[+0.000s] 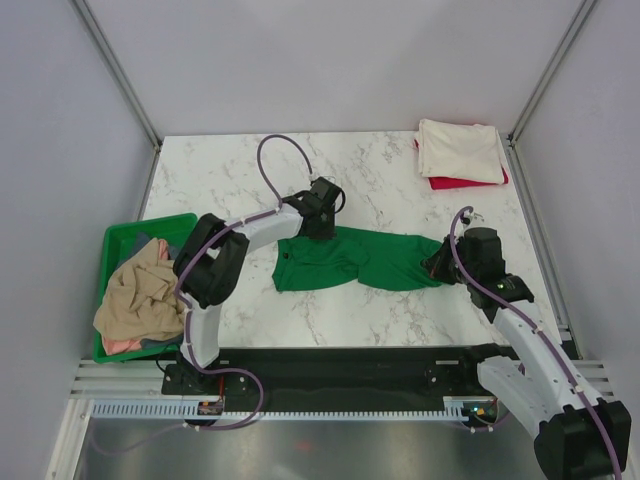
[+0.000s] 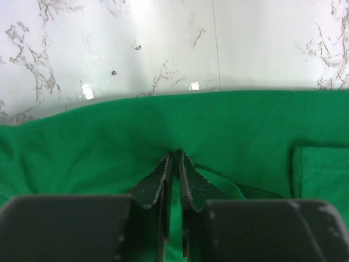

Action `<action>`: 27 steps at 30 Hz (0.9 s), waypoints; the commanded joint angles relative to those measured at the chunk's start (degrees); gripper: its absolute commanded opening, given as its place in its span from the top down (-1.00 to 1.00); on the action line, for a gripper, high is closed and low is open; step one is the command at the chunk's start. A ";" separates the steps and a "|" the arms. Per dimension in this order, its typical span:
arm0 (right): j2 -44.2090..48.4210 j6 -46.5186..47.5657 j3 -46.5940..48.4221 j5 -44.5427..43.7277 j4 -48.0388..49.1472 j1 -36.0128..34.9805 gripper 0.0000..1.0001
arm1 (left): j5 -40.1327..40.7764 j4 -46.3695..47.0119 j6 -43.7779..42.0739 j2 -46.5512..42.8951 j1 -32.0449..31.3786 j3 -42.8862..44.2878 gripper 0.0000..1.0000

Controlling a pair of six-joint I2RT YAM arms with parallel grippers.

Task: Fold and stack the t-shirts
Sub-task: Flatten the tshirt out

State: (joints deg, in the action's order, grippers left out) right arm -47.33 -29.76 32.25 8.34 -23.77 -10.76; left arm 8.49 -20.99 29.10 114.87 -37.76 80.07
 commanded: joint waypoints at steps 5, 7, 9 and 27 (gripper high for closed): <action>-0.66 0.58 0.01 0.45 2.24 0.04 1.00 | 1.88 -4.30 -0.10 -7.81 -0.39 0.52 0.92; -0.92 0.58 0.53 0.45 2.24 0.13 1.00 | 3.10 -5.98 0.08 -11.14 -0.39 0.96 0.96; -0.83 0.49 2.10 0.36 1.80 0.13 1.00 | 3.98 -8.18 -0.44 -16.41 -0.39 1.49 0.96; -1.62 -0.56 39.01 -12.64 -8.04 0.04 1.00 | 15.33 -19.96 -13.27 -54.21 -0.39 15.53 0.96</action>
State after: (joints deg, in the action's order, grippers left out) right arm -49.01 -30.22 62.85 1.19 -29.95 -10.76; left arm 19.33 -40.64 22.33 64.16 -38.00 90.30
